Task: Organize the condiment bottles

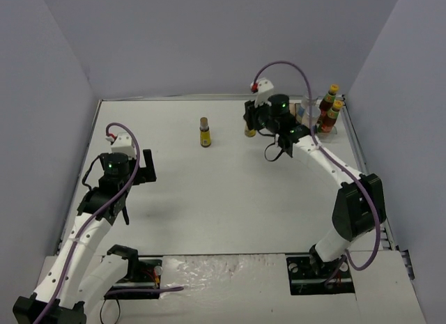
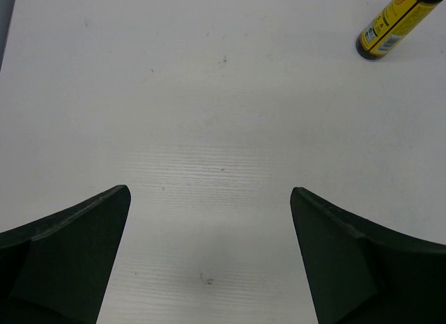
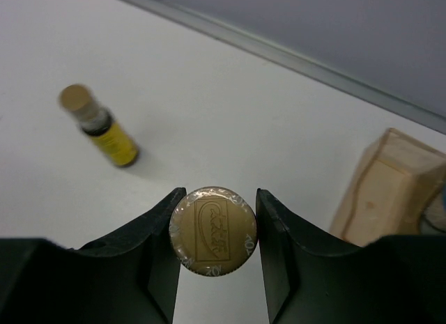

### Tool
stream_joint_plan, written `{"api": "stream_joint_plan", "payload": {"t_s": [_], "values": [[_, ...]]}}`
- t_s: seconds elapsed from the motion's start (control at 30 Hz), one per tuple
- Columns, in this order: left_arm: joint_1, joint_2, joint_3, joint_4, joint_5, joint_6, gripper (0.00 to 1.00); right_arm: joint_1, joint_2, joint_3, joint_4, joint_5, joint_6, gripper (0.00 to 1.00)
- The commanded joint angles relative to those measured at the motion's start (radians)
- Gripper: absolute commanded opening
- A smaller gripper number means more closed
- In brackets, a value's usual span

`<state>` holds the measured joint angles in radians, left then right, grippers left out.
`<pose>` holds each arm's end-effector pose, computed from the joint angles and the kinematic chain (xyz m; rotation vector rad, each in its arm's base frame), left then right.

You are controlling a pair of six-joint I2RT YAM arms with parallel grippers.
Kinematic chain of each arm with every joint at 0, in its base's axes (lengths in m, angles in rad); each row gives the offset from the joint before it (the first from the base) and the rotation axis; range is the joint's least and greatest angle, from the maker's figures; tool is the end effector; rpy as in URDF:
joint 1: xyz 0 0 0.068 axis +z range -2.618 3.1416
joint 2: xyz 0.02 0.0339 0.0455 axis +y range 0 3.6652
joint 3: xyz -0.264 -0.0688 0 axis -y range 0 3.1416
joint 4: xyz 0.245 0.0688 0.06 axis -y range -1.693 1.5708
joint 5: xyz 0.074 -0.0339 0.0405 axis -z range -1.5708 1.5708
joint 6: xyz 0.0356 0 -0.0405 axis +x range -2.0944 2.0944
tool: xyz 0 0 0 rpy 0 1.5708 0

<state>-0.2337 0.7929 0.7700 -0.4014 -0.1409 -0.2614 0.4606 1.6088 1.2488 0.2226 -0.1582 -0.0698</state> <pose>0.1768 -0.0370 0.3110 -0.1184 1.9915 -0.1789 0.3456 0.1777 0.3322 -0.5657 1.6294 0.4249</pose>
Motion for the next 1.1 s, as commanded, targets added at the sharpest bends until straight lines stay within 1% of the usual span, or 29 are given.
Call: {"api": "stream_joint_plan", "payload": {"t_s": [0.0,0.03,0.1,0.13,0.23,0.37,0.53,0.97,1.07], "values": [[0.002,0.007,0.031,0.068,-0.002,0.019,0.97,-0.134,0.007,0.125,0.038,0.108,-0.003,0.00],[0.004,0.006,0.032,0.068,-0.007,0.019,0.97,-0.187,0.050,0.175,0.037,0.121,0.007,0.00],[0.004,0.005,0.032,0.067,-0.011,0.019,0.97,-0.234,0.103,0.238,0.037,0.138,0.019,0.00],[0.004,0.005,0.031,0.067,-0.011,0.019,0.97,-0.235,0.105,0.239,0.038,0.147,0.021,0.00],[0.005,0.006,0.031,0.064,-0.008,0.019,0.97,-0.295,0.212,0.335,0.054,0.155,0.034,0.00],[0.005,0.008,0.031,0.064,-0.013,0.021,0.97,-0.340,0.294,0.417,0.087,0.155,0.049,0.00],[0.005,0.019,0.032,0.062,-0.014,0.021,0.97,-0.366,0.385,0.483,0.119,0.155,0.065,0.00],[0.008,0.048,0.035,0.065,-0.003,0.022,0.97,-0.384,0.541,0.540,0.205,0.136,0.069,0.00],[0.008,0.053,0.034,0.066,0.000,0.024,0.97,-0.385,0.568,0.551,0.223,0.128,0.095,0.00]]}}
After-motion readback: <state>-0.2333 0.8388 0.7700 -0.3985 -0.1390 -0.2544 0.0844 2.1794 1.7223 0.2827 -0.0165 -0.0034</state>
